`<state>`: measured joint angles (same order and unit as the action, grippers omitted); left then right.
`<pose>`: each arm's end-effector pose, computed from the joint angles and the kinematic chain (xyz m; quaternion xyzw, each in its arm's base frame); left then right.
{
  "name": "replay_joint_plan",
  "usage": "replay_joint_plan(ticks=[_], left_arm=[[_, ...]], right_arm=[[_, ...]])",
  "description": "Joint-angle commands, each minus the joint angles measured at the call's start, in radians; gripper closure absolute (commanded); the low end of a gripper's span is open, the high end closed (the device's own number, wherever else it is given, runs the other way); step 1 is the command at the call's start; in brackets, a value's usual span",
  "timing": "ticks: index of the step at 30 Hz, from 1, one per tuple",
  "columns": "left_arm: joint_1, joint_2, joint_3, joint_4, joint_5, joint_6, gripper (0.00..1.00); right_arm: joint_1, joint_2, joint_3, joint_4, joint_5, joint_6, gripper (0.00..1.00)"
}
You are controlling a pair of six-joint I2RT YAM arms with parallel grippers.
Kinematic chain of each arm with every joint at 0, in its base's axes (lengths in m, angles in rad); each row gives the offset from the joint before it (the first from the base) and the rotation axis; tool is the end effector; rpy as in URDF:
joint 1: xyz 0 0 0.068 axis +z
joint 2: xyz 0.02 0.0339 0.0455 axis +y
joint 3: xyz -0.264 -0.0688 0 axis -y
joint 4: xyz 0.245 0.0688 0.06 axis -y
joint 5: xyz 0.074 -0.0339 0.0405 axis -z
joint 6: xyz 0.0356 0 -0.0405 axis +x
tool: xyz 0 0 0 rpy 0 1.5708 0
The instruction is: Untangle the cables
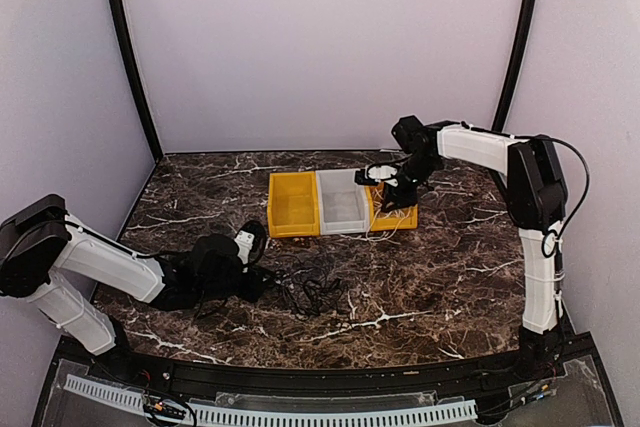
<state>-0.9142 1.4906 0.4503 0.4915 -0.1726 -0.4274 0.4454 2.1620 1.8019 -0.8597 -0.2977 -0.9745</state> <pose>0.1682 -0.2082 0.1388 0.1685 0.8536 -0.2440 0.4284 0.4059 0.2053 0.2011 -0.6543 0.7216 0.0958 0.2048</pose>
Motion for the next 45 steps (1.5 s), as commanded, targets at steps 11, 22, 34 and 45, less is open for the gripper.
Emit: replay_joint_plan(ticks=[11, 22, 34, 45], left_arm=[[-0.005, -0.035, 0.004, -0.025, -0.005, 0.011, 0.74], [-0.006, -0.013, -0.002, 0.001, 0.007, -0.003, 0.73], [-0.005, -0.005, -0.007, 0.01, 0.01, -0.014, 0.74], [-0.007, -0.018, -0.019, 0.008, 0.003, -0.023, 0.74]], right_arm=[[-0.015, -0.013, 0.088, -0.005, 0.069, -0.006, 1.0], [-0.053, -0.009, 0.12, 0.093, 0.193, 0.062, 1.0], [0.042, 0.065, 0.112, 0.211, 0.416, 0.098, 1.0], [0.052, 0.167, 0.126, 0.203, 0.424, 0.114, 1.0]])
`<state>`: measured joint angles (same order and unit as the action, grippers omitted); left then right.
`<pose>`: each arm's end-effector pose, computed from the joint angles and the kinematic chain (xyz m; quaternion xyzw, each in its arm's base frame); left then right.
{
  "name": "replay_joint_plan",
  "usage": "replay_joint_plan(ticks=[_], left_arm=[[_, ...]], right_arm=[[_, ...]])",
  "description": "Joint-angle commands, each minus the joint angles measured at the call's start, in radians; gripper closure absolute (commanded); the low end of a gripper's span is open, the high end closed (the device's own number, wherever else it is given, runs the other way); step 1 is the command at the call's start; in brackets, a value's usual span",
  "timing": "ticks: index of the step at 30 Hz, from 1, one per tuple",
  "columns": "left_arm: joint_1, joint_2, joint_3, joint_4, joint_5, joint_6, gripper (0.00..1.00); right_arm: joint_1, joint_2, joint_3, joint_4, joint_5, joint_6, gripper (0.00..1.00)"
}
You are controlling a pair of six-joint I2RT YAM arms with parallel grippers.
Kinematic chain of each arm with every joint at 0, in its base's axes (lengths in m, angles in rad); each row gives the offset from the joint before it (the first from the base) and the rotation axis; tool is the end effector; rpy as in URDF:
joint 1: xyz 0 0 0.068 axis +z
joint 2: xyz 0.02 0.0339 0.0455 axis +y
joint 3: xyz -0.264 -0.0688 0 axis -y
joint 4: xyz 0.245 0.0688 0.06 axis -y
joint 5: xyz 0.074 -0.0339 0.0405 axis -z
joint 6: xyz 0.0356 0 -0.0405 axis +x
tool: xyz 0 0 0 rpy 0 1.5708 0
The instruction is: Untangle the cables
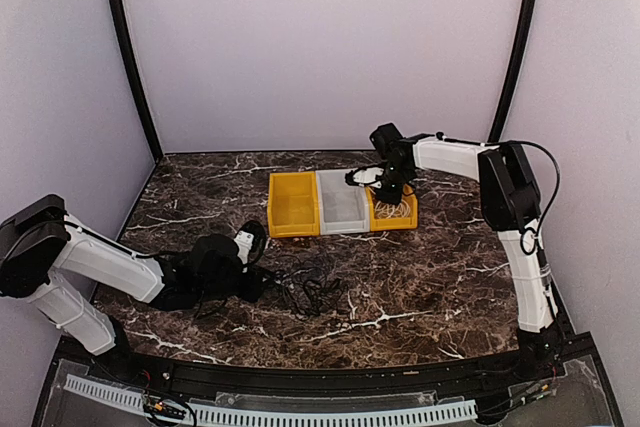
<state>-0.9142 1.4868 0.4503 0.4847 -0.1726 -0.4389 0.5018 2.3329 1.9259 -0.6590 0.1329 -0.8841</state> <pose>0.1679 -0.2079 0.1391 0.1639 0.8552 -0.2456 0.4260 0.4440 0.2382 0.1669 -0.6044 0.7539 -0.1105 0.2324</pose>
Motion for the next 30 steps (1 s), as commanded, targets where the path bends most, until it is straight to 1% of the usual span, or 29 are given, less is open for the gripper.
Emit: replay_joint_plan(ticks=[1, 5, 6, 12, 18, 21, 25, 30], left_arm=[[-0.006, -0.013, -0.02, 0.018, 0.003, -0.011, 0.74], [-0.006, -0.001, -0.017, 0.02, 0.005, -0.012, 0.74], [-0.007, 0.001, -0.013, 0.017, 0.006, -0.012, 0.73], [-0.007, -0.008, -0.013, 0.008, -0.002, -0.009, 0.73], [-0.007, -0.029, -0.01, -0.014, -0.01, -0.014, 0.71], [-0.007, -0.038, -0.001, -0.044, -0.027, -0.022, 0.67], [-0.007, -0.063, 0.007, -0.08, -0.042, -0.025, 0.63], [-0.008, -0.078, 0.017, -0.114, -0.055, -0.013, 0.62]], right_arm=[[-0.003, -0.003, -0.001, -0.004, -0.016, 0.028, 1.0], [-0.004, -0.009, -0.006, -0.032, -0.023, 0.041, 1.0], [-0.006, -0.015, -0.006, -0.041, -0.017, 0.043, 0.99], [-0.013, -0.149, -0.022, -0.071, 0.007, 0.043, 0.76], [-0.011, -0.263, -0.046, -0.093, 0.03, 0.056, 0.63], [-0.01, -0.293, -0.062, -0.114, 0.026, 0.07, 0.6], [-0.004, -0.32, -0.105, -0.115, 0.018, 0.088, 0.57], [-0.007, -0.317, -0.149, -0.098, 0.022, 0.083, 0.56]])
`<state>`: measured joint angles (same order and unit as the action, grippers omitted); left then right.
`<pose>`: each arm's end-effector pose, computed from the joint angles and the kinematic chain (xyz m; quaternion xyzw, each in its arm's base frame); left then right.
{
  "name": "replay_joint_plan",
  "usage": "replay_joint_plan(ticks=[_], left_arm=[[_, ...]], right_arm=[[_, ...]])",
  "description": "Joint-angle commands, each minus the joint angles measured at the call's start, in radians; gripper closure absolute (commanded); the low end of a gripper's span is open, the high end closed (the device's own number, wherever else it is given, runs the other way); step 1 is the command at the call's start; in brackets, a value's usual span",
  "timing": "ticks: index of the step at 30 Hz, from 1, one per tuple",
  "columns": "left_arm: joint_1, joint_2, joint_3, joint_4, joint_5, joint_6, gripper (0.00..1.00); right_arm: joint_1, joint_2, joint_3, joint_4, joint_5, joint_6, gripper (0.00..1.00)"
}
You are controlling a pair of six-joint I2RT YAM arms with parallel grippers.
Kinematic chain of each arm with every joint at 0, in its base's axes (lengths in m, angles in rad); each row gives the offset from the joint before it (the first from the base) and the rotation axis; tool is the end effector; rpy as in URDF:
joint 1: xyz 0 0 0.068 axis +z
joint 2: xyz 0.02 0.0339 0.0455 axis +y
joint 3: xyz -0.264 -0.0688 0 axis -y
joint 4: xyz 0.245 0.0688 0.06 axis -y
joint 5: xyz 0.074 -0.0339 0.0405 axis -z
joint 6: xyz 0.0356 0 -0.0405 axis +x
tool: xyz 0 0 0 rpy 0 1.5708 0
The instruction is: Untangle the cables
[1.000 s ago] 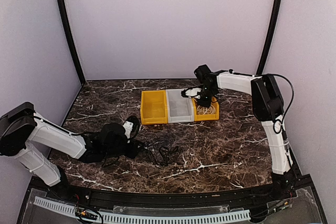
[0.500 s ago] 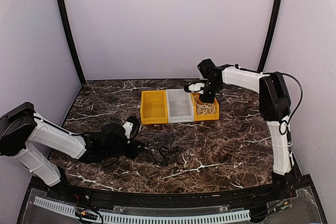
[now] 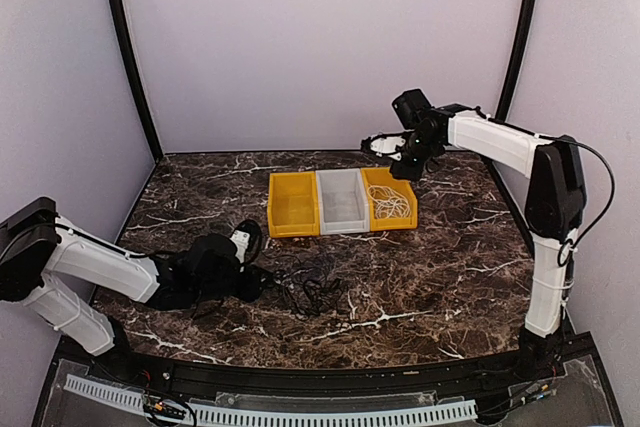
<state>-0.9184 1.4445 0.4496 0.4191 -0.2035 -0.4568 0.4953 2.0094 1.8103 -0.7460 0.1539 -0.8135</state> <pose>0.1647 -0.2037 0.1433 0.1528 0.8621 -0.2323 0.4235 0.3968 0.2082 0.2744 -0.5587 0.7671 -0.1208 0.2914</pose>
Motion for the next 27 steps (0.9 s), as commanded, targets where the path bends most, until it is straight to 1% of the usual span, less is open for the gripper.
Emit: replay_joint_plan(ticks=[1, 3, 6, 9, 11, 13, 15, 19, 21, 23, 24, 25, 27], left_arm=[[-0.002, -0.037, 0.022, -0.056, -0.026, 0.007, 0.62], [-0.002, -0.04, 0.03, -0.067, -0.029, 0.01, 0.62], [-0.003, -0.048, 0.03, -0.075, -0.036, 0.002, 0.61], [-0.001, -0.061, 0.025, -0.086, -0.052, -0.018, 0.59], [-0.002, -0.067, 0.021, -0.094, -0.065, -0.047, 0.54], [-0.002, -0.074, 0.021, -0.104, -0.077, -0.065, 0.51], [-0.001, -0.084, 0.022, -0.112, -0.079, -0.078, 0.49], [0.009, -0.102, 0.03, -0.139, -0.07, -0.098, 0.47], [0.012, -0.113, 0.034, -0.157, -0.071, -0.106, 0.47], [0.013, -0.127, 0.035, -0.175, -0.081, -0.109, 0.47], [0.013, -0.137, 0.036, -0.186, -0.086, -0.109, 0.47], [0.013, -0.142, 0.034, -0.191, -0.095, -0.108, 0.47], [0.013, -0.156, 0.03, -0.203, -0.11, -0.107, 0.47]], right_arm=[[0.0, 0.014, -0.031, -0.015, 0.0, 0.013, 0.56], [0.0, 0.022, -0.011, -0.037, -0.035, 0.023, 0.57], [0.019, 0.007, 0.011, -0.081, -0.14, 0.032, 0.58], [0.077, -0.044, -0.031, -0.074, -0.223, 0.022, 0.6], [0.123, -0.074, -0.085, -0.041, -0.28, 0.023, 0.61], [0.16, -0.091, -0.115, -0.024, -0.372, 0.041, 0.62], [0.189, -0.082, -0.125, -0.014, -0.492, 0.066, 0.64], [0.221, -0.002, -0.074, -0.012, -0.611, 0.149, 0.67], [0.232, 0.056, -0.02, -0.042, -0.639, 0.174, 0.65], [0.24, 0.111, 0.026, -0.073, -0.673, 0.193, 0.55], [0.247, 0.136, 0.05, -0.106, -0.692, 0.189, 0.53], [0.252, 0.155, 0.068, -0.128, -0.707, 0.188, 0.52], [0.261, 0.174, 0.067, -0.118, -0.713, 0.207, 0.52]])
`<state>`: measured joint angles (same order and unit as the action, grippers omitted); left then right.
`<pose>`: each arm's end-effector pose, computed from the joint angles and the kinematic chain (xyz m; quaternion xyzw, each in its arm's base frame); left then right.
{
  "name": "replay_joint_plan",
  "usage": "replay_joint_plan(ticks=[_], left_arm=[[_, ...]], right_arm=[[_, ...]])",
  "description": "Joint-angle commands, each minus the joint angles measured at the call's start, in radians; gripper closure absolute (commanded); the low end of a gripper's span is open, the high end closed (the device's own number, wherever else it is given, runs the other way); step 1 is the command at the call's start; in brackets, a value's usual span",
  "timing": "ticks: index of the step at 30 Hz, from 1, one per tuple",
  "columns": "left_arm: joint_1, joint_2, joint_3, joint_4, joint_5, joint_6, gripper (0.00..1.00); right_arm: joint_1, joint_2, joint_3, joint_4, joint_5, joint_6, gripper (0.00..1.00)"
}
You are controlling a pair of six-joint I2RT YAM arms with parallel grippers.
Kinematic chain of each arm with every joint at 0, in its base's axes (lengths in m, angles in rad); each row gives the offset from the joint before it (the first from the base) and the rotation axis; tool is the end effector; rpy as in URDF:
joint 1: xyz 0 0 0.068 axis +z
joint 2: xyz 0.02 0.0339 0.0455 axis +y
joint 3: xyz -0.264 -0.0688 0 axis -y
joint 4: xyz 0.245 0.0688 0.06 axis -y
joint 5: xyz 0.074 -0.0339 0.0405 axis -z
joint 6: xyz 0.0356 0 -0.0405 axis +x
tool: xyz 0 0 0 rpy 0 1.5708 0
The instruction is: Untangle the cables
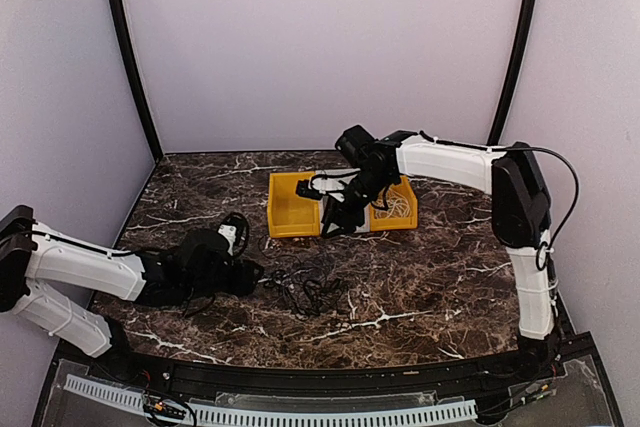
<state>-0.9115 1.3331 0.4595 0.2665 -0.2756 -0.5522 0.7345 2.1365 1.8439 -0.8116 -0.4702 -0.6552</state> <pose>0.1608 -0.1917 0.1590 0.0942 0.8750 -0.2162 0.4228 0.3313 0.3209 0.2287 -0.6472 0.6923 0.2354 0.2157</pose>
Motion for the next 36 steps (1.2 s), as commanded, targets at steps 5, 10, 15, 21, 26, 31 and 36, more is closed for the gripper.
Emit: replay_joint_plan(ticks=[5, 10, 15, 21, 26, 31, 36], left_arm=[[0.006, -0.053, 0.011, -0.046, -0.047, -0.019, 0.47], [0.006, -0.039, 0.014, -0.031, -0.034, -0.024, 0.47], [0.007, -0.04, 0.026, -0.036, -0.033, -0.012, 0.47], [0.0, -0.062, 0.014, 0.047, 0.04, 0.078, 0.44], [-0.095, -0.063, -0.07, 0.523, 0.131, 0.313, 0.32], [-0.099, 0.06, 0.081, 0.56, 0.041, 0.406, 0.31], [-0.09, 0.242, 0.223, 0.636, -0.092, 0.488, 0.31]], right_arm=[[0.043, 0.094, 0.038, 0.002, -0.033, 0.113, 0.53], [0.045, 0.154, 0.08, 0.032, -0.004, 0.171, 0.56], [0.045, 0.21, 0.138, 0.03, 0.008, 0.218, 0.76], [0.052, 0.108, 0.137, 0.015, -0.034, 0.249, 1.0], [0.069, -0.045, 0.129, 0.003, -0.188, 0.303, 1.0], [0.076, -0.123, 0.167, -0.048, -0.269, 0.309, 1.0], [0.077, -0.205, 0.181, -0.064, -0.332, 0.302, 1.0]])
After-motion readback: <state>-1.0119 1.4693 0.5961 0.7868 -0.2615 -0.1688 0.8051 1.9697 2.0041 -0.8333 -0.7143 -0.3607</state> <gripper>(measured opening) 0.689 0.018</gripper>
